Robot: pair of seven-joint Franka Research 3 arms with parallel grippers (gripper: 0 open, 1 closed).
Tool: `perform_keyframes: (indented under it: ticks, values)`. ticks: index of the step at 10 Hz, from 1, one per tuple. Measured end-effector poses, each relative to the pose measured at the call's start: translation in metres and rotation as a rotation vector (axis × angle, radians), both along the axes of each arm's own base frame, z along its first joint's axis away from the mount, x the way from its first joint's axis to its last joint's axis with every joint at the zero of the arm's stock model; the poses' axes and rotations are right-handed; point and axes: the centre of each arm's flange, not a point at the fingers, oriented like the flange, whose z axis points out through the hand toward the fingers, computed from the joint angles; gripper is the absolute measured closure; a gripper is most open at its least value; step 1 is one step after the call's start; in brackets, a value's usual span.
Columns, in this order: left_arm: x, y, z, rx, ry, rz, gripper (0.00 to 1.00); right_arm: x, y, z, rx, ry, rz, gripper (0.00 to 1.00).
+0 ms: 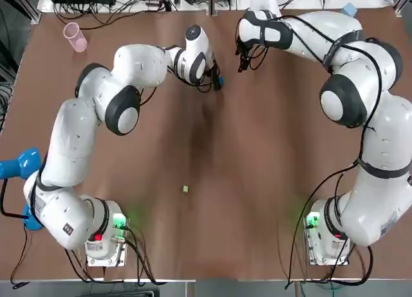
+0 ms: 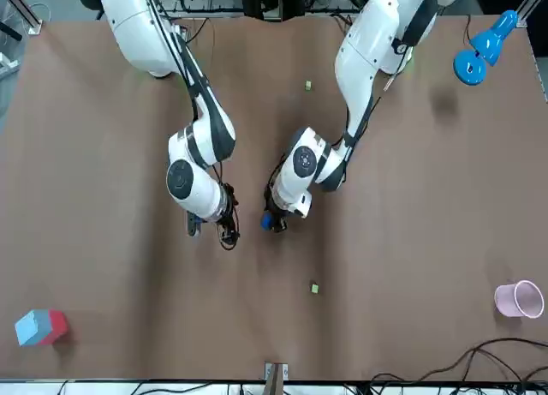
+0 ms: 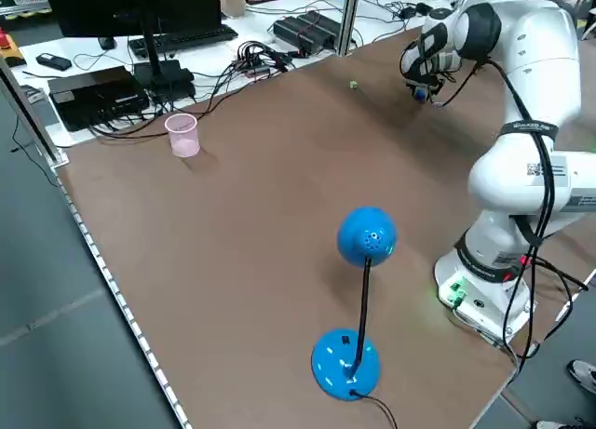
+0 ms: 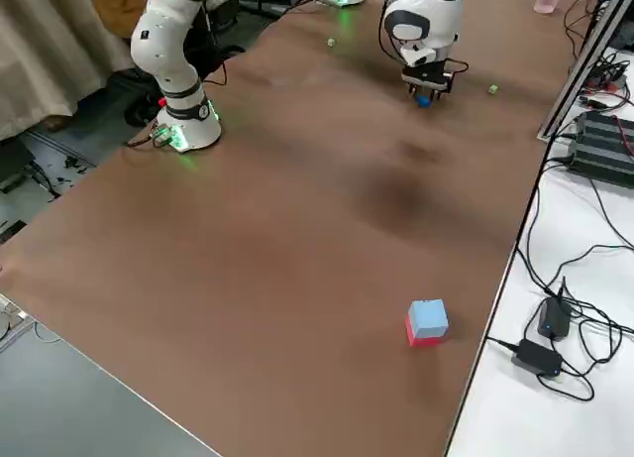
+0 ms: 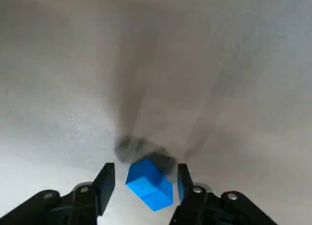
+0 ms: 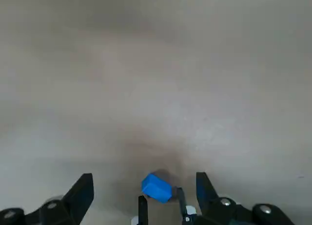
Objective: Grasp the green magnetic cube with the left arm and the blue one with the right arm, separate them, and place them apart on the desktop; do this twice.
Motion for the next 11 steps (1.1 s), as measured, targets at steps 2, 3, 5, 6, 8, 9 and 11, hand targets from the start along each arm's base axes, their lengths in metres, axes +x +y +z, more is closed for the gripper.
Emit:
perform_keyframes:
  ticks: [2, 3, 5, 6, 8, 9, 11]
  values:
    - [0.0002, 0.0001, 0.0001, 0.0, -0.001, 0.0, 0.62, 0.0, -0.0001, -0.0001, -0.009, -0.004, 0.008, 0.07]
    - [-0.0004, -0.0005, 0.0001, 0.0, -0.001, -0.001, 0.62, 0.0, -0.0001, -0.0001, -0.009, -0.005, 0.008, 0.07]
    - [-0.002, -0.0023, 0.0001, 0.0, -0.002, -0.007, 0.66, 0.0, -0.0002, -0.0001, -0.01, -0.005, 0.009, 0.07]
    - [-0.0023, -0.0027, 0.0001, 0.001, -0.005, -0.015, 0.72, 0.0, -0.0002, -0.0001, -0.01, -0.005, 0.009, 0.08]
    - [-0.002, -0.0026, 0.0003, 0.003, -0.016, -0.041, 0.75, 0.0004, 0.0001, 0.0007, -0.009, -0.007, 0.009, 0.09]
    - [-0.0012, -0.0022, 0.0008, 0.002, -0.022, -0.045, 0.77, 0.0008, 0.0006, 0.0018, -0.008, -0.009, 0.009, 0.09]
    - [0.0017, -0.001, 0.0031, 0.002, -0.035, -0.059, 0.77, 0.0004, 0.0024, 0.0027, -0.005, -0.01, 0.012, 0.09]
